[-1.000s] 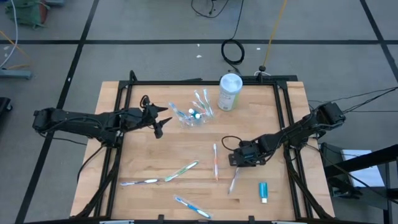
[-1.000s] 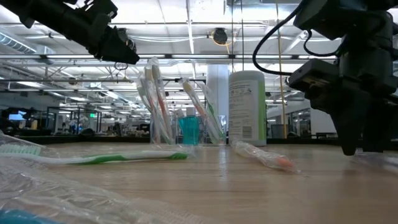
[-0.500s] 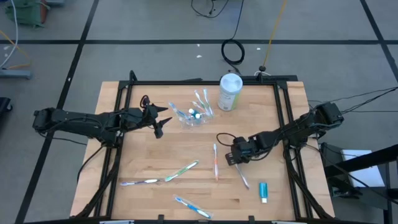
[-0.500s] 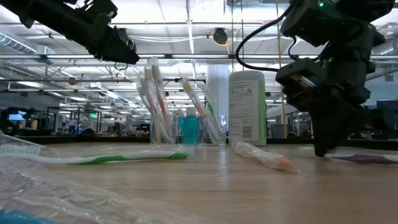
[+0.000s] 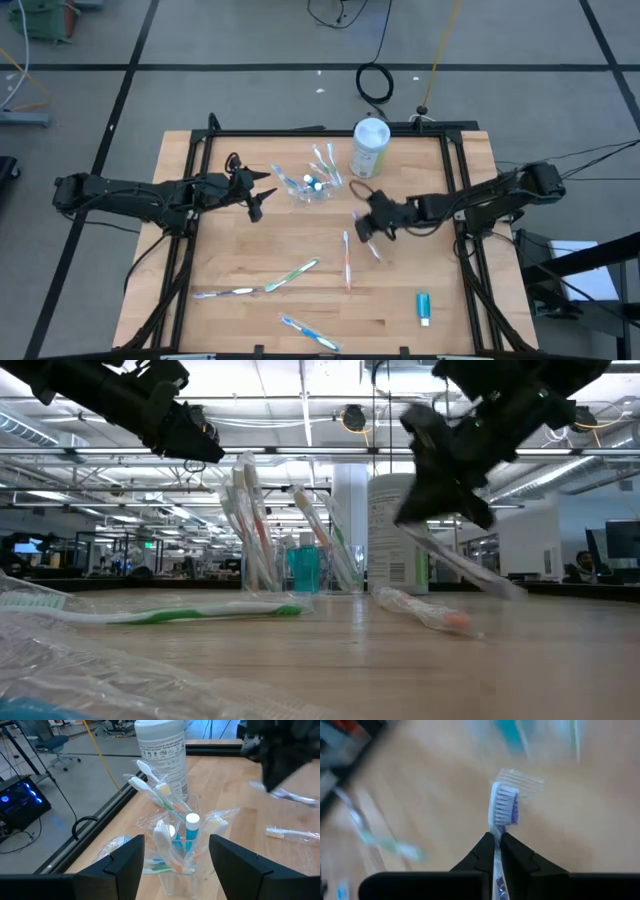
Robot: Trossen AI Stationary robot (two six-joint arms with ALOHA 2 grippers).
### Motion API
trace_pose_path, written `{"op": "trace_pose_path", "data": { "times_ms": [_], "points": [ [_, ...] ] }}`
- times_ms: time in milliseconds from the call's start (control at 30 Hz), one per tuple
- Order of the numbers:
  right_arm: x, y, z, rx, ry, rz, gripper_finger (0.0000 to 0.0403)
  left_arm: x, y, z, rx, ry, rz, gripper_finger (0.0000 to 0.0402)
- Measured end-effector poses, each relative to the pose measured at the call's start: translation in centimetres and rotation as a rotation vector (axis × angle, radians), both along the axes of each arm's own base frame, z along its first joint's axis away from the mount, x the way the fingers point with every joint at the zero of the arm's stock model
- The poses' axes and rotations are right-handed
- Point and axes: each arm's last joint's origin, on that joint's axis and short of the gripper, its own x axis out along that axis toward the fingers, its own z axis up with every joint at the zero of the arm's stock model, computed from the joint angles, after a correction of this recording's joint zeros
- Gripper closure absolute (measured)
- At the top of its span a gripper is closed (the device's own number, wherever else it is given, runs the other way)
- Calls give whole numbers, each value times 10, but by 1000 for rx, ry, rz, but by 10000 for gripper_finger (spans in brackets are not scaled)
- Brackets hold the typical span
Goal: Pick & Place toothbrushing station
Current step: Put the violet toothbrush into the transparent organizer
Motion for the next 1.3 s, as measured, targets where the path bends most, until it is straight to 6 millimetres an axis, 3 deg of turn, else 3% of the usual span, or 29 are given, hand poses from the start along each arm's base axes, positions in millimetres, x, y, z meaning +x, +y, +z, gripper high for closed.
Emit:
{"op": "trace_pose_path", "data": {
  "times_ms": [333, 500, 867, 1033, 1300],
  "points": [
    [19, -25, 66, -738, -443, 21, 389, 0, 0, 0, 1, 1, -4, 172],
    [32, -39, 69, -1054, -497, -39, 389, 0, 0, 0, 1, 2, -4, 172],
    [53, -81, 15, -1009, -421, -147, 389, 0, 0, -1, 0, 12, -5, 172],
    [56, -86, 0, -942, -409, -166, 389, 0, 0, -1, -2, 18, -4, 172],
    [58, -86, -9, -914, -386, -160, 389, -1, 0, -2, -3, 25, -5, 172]
  ]
}}
